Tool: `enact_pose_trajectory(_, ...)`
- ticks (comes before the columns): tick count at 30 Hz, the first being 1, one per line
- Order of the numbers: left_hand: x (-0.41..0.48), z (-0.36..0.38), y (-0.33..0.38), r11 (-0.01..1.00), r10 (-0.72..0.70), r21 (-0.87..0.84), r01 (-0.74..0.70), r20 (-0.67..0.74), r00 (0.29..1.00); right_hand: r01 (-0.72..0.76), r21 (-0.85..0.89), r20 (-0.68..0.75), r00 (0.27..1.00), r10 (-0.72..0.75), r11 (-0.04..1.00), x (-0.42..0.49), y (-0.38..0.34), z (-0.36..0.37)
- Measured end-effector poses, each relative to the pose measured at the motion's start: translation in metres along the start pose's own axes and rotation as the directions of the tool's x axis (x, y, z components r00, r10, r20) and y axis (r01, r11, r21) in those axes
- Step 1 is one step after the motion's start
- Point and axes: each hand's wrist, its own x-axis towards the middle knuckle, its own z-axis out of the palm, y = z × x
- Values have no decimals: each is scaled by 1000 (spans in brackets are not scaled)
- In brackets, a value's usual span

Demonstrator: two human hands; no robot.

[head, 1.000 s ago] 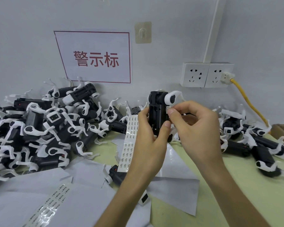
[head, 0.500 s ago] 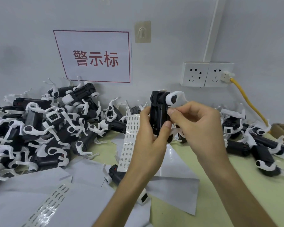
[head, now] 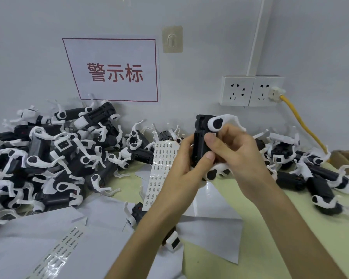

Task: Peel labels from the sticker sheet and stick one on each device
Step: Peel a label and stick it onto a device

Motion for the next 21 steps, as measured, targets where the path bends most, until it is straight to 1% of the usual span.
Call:
enact_pose_trajectory(3,1,-9,4,999,-31,-18,32,79,996,2,61,59,998,-5,998,-1,-1,-4)
enact_pose_trajectory(7,0,-14,7,998,-60,-12,62,139,988,18,37,79,997,-20,999,1,4,-12)
enact_pose_trajectory(14,1,-19,6,998,-68,4,68,128,989,13,65,151,988,-22,998,1,10,-11)
enact_pose_trajectory(17,2,-19,6,993,-109,-35,114,125,986,-1,104,121,993,-12,995,3,12,-9)
enact_pose_trajectory(19,2,-18,8,987,-136,-67,144,106,985,-5,96,104,995,-5,995,3,12,-9)
enact_pose_trajectory(21,3,-16,9,983,-156,-85,163,78,985,12,75,141,990,-23,997,2,11,-8)
